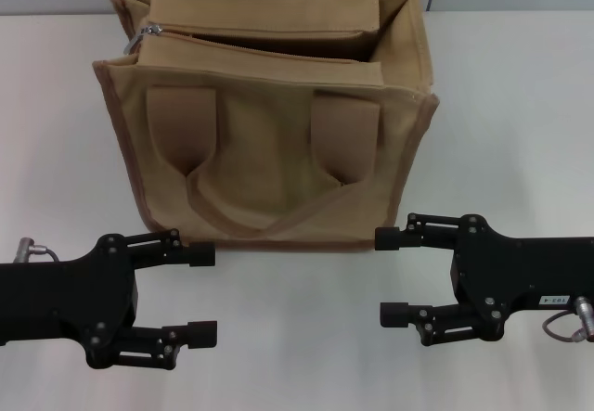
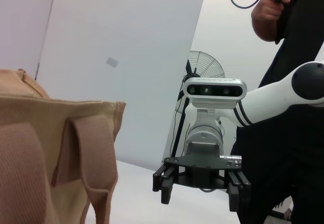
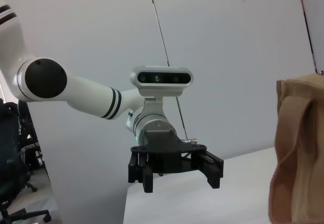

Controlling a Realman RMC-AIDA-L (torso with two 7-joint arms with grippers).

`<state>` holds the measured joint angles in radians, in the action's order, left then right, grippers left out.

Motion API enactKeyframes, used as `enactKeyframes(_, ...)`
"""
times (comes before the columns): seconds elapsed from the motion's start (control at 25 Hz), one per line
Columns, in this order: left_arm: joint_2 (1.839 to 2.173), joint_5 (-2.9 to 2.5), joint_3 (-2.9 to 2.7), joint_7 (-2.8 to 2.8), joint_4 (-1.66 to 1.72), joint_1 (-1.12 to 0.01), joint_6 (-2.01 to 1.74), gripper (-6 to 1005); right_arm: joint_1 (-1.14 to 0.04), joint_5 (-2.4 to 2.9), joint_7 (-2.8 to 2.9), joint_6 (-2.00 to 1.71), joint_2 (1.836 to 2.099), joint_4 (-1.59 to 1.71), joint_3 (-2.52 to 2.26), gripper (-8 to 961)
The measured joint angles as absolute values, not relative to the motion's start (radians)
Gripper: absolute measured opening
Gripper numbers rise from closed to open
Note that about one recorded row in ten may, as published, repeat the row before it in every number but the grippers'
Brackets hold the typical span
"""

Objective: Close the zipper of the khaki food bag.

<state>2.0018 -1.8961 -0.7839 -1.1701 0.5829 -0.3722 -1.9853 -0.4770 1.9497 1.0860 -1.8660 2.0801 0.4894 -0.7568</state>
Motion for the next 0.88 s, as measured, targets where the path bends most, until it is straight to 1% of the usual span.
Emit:
enactKeyframes(0.56, 2.001, -1.892, -0.777, -1.167, 0.583, -0.365, -1.985, 829, -0.479, 1.948, 1.086, -1.867, 2.080, 0.489, -0.756, 804)
enactKeyframes(0.88, 1.975, -1.895, -0.607, -1.143, 0.582, -0.314, -1.938, 829, -0.483, 1.948, 1.088, -1.863, 2.080, 0.489, -0.755, 803)
